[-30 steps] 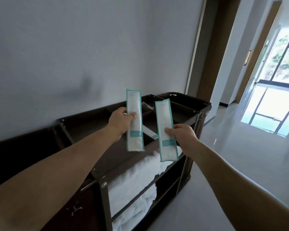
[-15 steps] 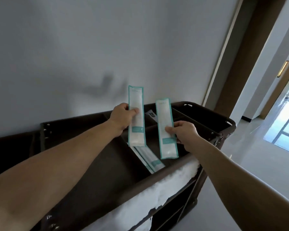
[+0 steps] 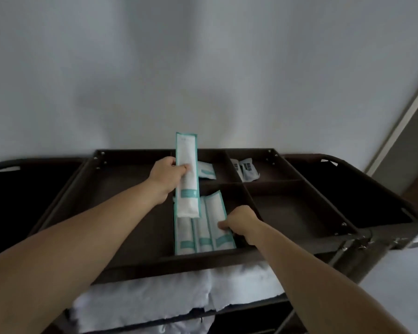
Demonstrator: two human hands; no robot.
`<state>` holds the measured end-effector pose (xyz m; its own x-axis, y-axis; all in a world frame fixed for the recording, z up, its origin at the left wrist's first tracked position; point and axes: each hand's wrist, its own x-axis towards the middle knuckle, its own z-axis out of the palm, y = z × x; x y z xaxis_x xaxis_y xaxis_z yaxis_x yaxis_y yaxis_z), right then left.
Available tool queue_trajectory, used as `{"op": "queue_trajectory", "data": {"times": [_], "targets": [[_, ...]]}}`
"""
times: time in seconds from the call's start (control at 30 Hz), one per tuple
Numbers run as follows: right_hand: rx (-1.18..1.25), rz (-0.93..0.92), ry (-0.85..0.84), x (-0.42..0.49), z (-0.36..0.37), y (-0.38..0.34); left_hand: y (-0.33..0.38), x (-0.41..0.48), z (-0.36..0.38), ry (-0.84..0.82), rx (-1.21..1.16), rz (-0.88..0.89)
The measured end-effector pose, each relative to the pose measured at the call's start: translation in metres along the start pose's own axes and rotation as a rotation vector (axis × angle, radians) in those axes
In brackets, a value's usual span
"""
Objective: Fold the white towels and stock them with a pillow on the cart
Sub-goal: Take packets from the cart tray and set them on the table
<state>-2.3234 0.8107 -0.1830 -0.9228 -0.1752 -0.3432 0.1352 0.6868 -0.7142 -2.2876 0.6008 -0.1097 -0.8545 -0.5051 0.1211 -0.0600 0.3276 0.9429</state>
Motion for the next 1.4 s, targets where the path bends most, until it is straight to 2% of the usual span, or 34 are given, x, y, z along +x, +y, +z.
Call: {"op": "queue_trajectory", "data": {"times": [0.13, 0.3, 0.67, 1.0, 1.07, 1.13, 1.17, 1.27, 1.4], "targets": [[-0.049, -0.005, -0.026, 0.006, -0.002, 0.004, 0.002, -0.011, -0.006, 0.025, 0.003, -0.011], [-0.369, -0.071, -0.022, 0.001, -0.004, 0.003, 0.003, -0.020, -0.016, 0.025, 0.028, -0.014], [-0.459, -0.128, 0.047, 0.002, -0.002, 0.005, 0.000, -0.033, -0.015, -0.102, -0.041, -0.039], [-0.481, -0.089, 0.008, -0.001, -0.003, 0.003, -0.010, -0.034, -0.016, -0.118, -0.040, -0.080], [-0.497, -0.120, 0.048, -0.007, -0.005, -0.002, -0.008, -0.032, -0.013, -0.132, -0.030, -0.096], [-0.417, -0.233, 0.132, -0.015, -0.008, -0.013, -0.006, -0.031, -0.010, -0.145, -0.039, -0.118], [-0.286, -0.283, 0.140, -0.020, -0.011, -0.022, -0.005, -0.030, -0.008, -0.150, -0.061, -0.133], [0.167, -0.301, -0.009, -0.041, -0.018, -0.047, 0.000, -0.031, 0.001, -0.192, -0.197, -0.210], [0.267, -0.280, -0.118, -0.057, -0.027, -0.053, 0.006, -0.037, 0.014, -0.293, -0.318, -0.261]]}}
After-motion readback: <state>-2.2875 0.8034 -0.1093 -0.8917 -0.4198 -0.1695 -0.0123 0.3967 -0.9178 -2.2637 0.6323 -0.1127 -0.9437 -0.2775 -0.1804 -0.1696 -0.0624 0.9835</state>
